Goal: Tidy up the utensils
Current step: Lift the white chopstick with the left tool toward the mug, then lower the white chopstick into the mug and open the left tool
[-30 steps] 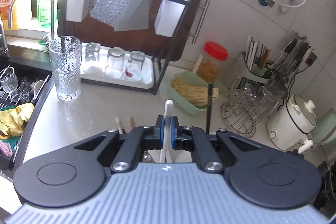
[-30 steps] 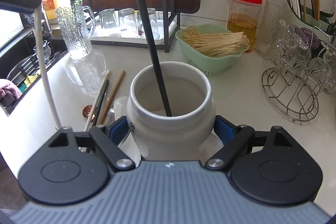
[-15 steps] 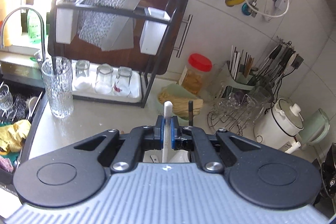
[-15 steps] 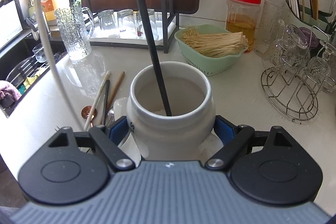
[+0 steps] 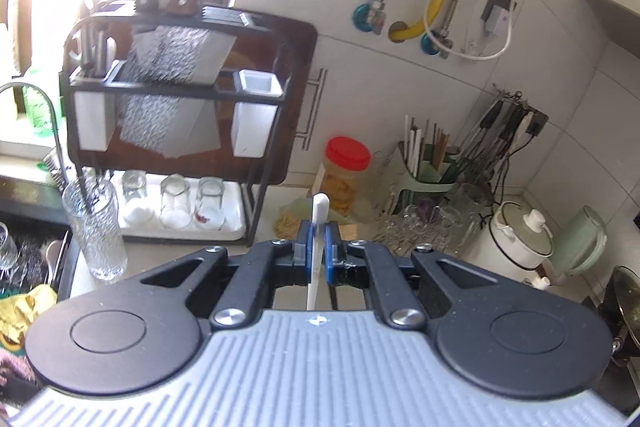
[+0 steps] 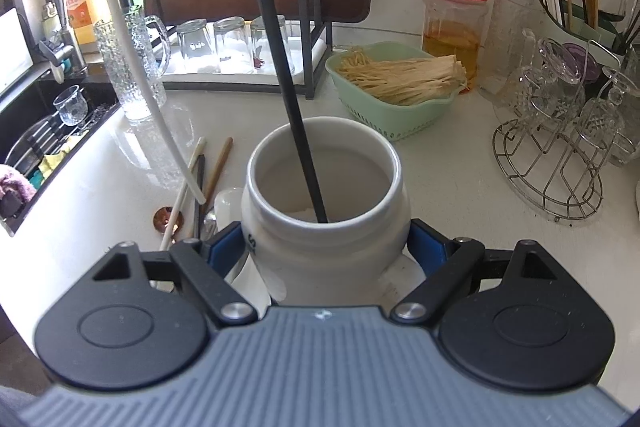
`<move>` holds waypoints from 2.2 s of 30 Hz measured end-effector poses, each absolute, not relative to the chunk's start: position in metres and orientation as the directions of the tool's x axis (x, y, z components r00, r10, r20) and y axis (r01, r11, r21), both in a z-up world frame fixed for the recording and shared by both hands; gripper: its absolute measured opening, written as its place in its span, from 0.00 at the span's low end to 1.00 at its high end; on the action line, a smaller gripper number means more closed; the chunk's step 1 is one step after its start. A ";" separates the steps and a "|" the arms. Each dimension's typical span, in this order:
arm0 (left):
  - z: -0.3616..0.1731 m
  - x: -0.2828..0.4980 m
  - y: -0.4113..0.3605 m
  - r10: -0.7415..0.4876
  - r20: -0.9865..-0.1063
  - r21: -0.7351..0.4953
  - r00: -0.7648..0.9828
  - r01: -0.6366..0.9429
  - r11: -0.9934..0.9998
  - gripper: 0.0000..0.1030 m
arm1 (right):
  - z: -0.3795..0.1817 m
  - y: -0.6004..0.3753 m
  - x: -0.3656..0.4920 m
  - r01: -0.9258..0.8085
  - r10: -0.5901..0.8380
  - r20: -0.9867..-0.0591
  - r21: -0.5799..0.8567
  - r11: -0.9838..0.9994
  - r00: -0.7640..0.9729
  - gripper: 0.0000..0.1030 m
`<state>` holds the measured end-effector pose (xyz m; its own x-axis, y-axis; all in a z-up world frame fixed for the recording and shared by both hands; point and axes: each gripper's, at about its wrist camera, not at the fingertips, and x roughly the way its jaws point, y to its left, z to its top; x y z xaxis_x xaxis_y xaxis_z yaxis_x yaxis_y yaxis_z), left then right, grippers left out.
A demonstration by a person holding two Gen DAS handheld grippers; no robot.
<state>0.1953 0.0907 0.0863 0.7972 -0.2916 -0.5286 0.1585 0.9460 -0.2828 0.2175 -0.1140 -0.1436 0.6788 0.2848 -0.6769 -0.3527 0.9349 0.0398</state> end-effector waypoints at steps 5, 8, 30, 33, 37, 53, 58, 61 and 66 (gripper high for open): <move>0.105 0.202 0.085 -0.342 -0.513 -0.300 0.787 0.208 0.931 0.07 | -0.144 -0.114 0.219 -0.347 0.281 -0.683 0.043 0.937 0.674 0.87; 0.114 0.206 0.079 -0.361 -0.506 -0.294 0.783 0.236 0.926 0.07 | -0.143 -0.114 0.221 -0.347 0.277 -0.689 0.040 0.937 0.670 0.87; 0.084 0.278 0.028 -0.422 -0.683 -0.265 0.595 0.337 0.904 0.07 | -0.142 -0.112 0.222 -0.351 0.280 -0.700 0.045 0.935 0.657 0.87; 0.081 0.290 0.024 -0.419 -0.728 -0.259 0.543 0.348 0.901 0.07 | -0.142 -0.113 0.222 -0.350 0.280 -0.700 0.045 0.936 0.657 0.87; 0.075 0.303 0.017 -0.412 -0.774 -0.251 0.481 0.366 0.896 0.07 | -0.143 -0.113 0.223 -0.349 0.281 -0.699 0.047 0.936 0.657 0.87; 0.039 0.325 -0.010 -0.404 -0.871 -0.275 0.279 0.405 0.872 0.06 | -0.142 -0.112 0.224 -0.355 0.285 -0.697 0.046 0.934 0.658 0.87; 0.026 0.326 -0.014 -0.394 -0.885 -0.280 0.246 0.395 0.875 0.06 | -0.143 -0.112 0.224 -0.360 0.290 -0.693 0.048 0.932 0.659 0.87; 0.024 0.326 -0.015 -0.396 -0.883 -0.283 0.250 0.388 0.877 0.06 | -0.142 -0.112 0.224 -0.365 0.292 -0.693 0.045 0.930 0.659 0.87; 0.030 0.324 -0.015 -0.405 -0.871 -0.285 0.279 0.383 0.878 0.07 | -0.142 -0.113 0.225 -0.375 0.299 -0.692 0.045 0.926 0.657 0.87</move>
